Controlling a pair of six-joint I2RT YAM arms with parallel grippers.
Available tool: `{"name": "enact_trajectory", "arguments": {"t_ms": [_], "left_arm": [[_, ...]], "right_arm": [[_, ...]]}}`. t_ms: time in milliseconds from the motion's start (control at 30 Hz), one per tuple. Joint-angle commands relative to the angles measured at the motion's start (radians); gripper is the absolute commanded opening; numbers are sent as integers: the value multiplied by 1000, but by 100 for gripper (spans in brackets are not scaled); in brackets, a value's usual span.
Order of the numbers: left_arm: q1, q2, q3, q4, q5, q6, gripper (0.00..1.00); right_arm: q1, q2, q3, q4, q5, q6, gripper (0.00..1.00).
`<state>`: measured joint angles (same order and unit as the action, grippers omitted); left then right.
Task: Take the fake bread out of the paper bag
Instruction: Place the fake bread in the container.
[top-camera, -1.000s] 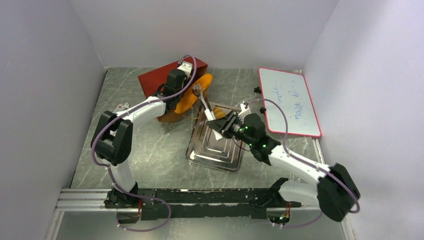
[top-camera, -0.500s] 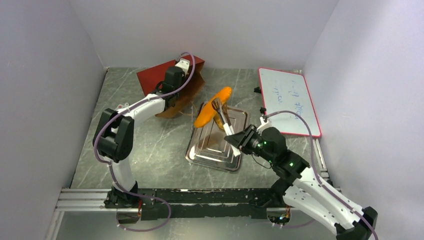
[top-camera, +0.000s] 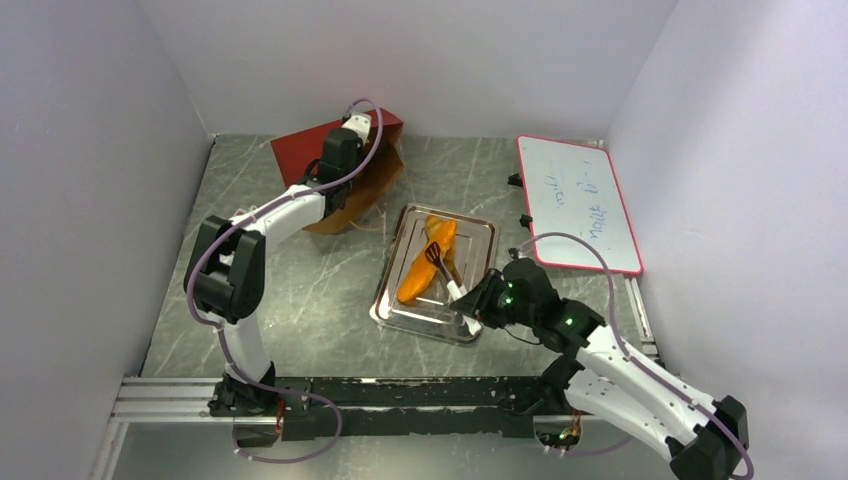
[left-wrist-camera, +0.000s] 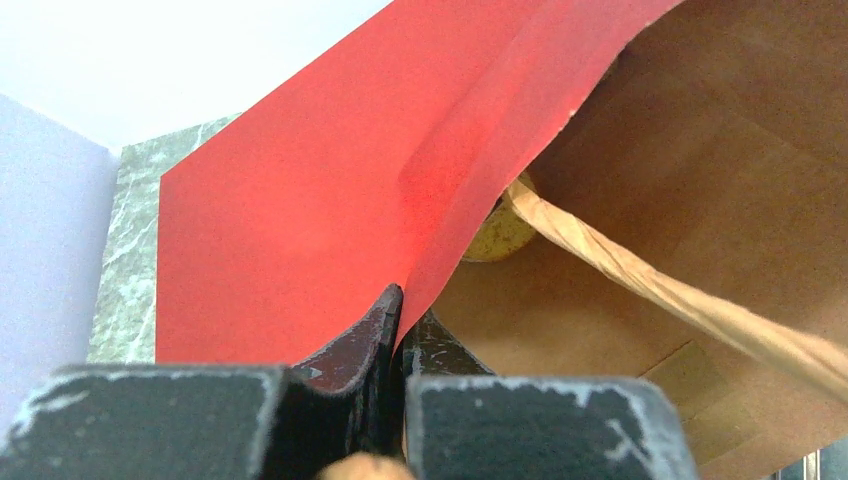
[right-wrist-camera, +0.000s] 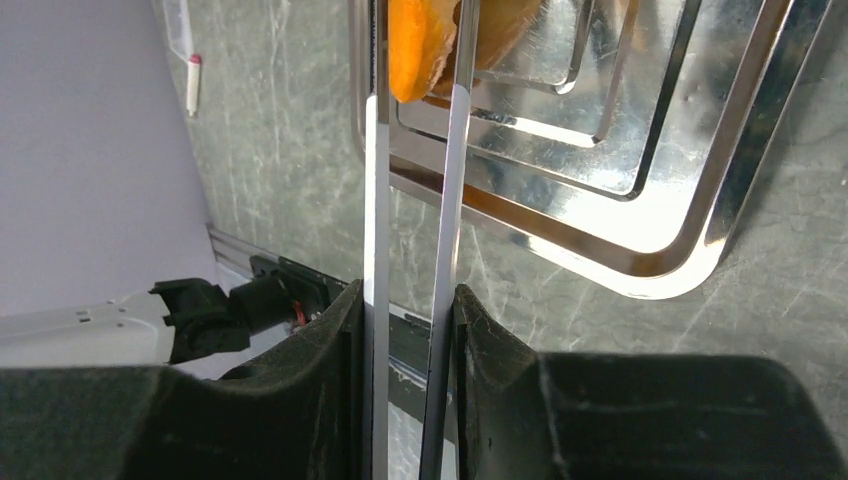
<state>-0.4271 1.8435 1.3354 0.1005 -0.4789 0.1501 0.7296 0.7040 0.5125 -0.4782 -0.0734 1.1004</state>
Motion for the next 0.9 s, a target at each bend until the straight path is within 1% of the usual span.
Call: {"name": "enact_trajectory", "arguments": {"t_ms": [0,233,300,400,500,633,700,867], "left_arm": [[7,-41,15,40,-3,-8,7],[7,-61,5,30,22,-38,7],[7,-63,0,24,28,-44,7],[7,-65,-10,22,37,-52,7],[6,-70,-14,20,39,-54,7],[5,-72,-12,17,43,-55,7],[6,-71,-8,11,45,-56,7],[5,-70,-5,4,50,-61,7]], "right_arm": [[11,46,16,58,-58,-42,0],[26,119,8,145,-89,-26,1],[27,136,-6,177,-104,-13,9],[29,154,-16,201,-113,1,24],[28,136,-15,175,-96,4,32],[28,92,-26,134,-82,11,34],[28,78,-39,127,-84,20,38],[29,46,-63,115,-84,35,40]]}}
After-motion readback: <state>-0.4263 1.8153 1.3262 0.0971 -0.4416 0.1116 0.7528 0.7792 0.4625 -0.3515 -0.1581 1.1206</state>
